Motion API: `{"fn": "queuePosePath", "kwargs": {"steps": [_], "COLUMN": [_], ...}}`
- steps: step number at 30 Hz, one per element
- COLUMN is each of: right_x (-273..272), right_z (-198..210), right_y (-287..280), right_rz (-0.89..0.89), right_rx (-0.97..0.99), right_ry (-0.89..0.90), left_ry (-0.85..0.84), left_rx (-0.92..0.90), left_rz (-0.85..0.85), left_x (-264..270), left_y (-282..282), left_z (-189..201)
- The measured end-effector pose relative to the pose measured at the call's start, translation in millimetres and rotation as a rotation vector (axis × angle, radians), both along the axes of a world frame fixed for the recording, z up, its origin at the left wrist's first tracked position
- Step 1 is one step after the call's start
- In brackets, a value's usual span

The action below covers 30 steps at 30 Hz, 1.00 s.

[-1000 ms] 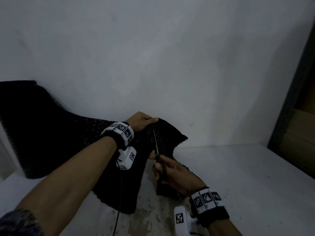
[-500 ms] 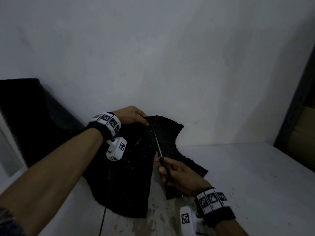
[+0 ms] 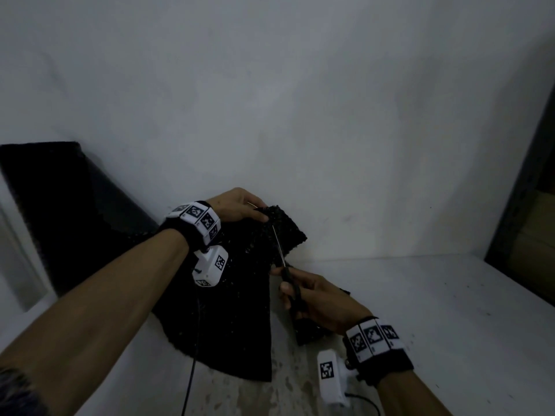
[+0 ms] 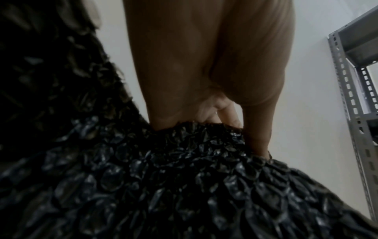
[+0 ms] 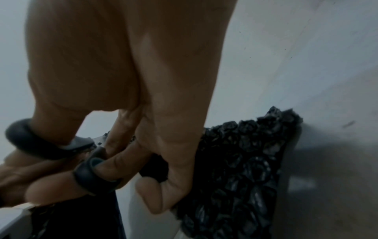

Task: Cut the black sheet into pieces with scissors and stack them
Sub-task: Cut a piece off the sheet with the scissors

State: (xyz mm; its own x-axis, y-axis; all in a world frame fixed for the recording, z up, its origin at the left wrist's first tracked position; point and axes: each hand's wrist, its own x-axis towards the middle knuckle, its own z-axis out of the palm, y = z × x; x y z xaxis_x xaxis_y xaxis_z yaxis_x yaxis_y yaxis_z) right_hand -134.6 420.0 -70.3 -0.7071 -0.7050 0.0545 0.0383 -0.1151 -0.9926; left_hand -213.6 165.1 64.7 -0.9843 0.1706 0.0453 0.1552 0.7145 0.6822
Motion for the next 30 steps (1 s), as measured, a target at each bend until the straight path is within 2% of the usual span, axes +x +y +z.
{"fn": "queuePosePath", "kwargs": {"steps": [9,14,20,30], "right_x": [4.3,3.3,-0.5,3.9], "right_z": [-12.1,-6.9,4.3,0.4], "right_y": [-0.7,-2.8,-5.8,-11.9], "right_rz": [-0.011,-0.012,-0.011,-0.047], "right_rx": [-0.027,0.026,-0.002,-0.051], "right_ry": [0.031,0.038,0.036,0.057], "left_ry": [0.027,0.031,0.033,0.026], "left_rx": [-0.016,0.003,-0.001,0.005], "left_rz": [0.016,-0.005,-0.012,-0.019], "left_x": [8.8,11.1,14.6,18.4], "left_y": [-0.9,-6.9,-1.5,1.6], "left_z": [12.0,12.7,12.0,11.2]}}
